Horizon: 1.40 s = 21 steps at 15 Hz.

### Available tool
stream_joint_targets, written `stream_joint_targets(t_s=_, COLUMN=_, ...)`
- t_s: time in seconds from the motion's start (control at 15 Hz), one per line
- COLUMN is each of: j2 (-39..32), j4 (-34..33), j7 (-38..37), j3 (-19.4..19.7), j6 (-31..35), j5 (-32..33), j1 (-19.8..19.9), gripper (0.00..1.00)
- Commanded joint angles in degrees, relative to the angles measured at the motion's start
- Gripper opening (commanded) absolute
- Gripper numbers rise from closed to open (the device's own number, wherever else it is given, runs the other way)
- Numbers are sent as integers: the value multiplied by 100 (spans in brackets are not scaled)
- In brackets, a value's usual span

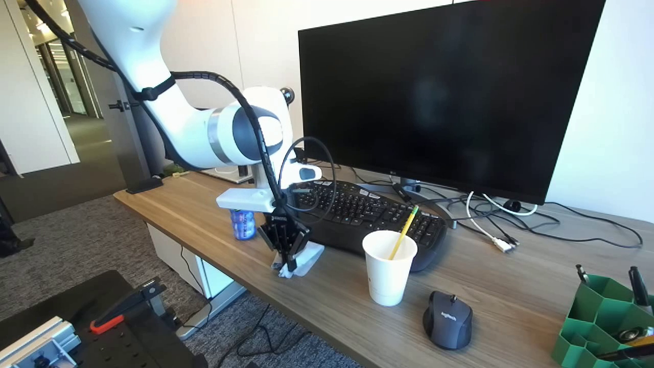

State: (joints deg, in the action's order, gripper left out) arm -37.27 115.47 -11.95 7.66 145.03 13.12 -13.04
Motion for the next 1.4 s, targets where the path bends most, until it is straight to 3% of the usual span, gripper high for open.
stream_joint_targets(t_s=0.0, j2=-153, j4=-290, j7=-184, j3=37, j6=-259, j5=-8, j1=139, gripper=2)
stream_joint_targets(t_s=0.47, j2=-147, j4=-424, j7=-325, j3=-23, j6=-499, j5=-132, j1=380, gripper=2)
stream_joint_targets(t_s=1.33, j2=367, j4=157, j7=-192, j3=-228, j6=-296, j5=2, j1=277, gripper=2)
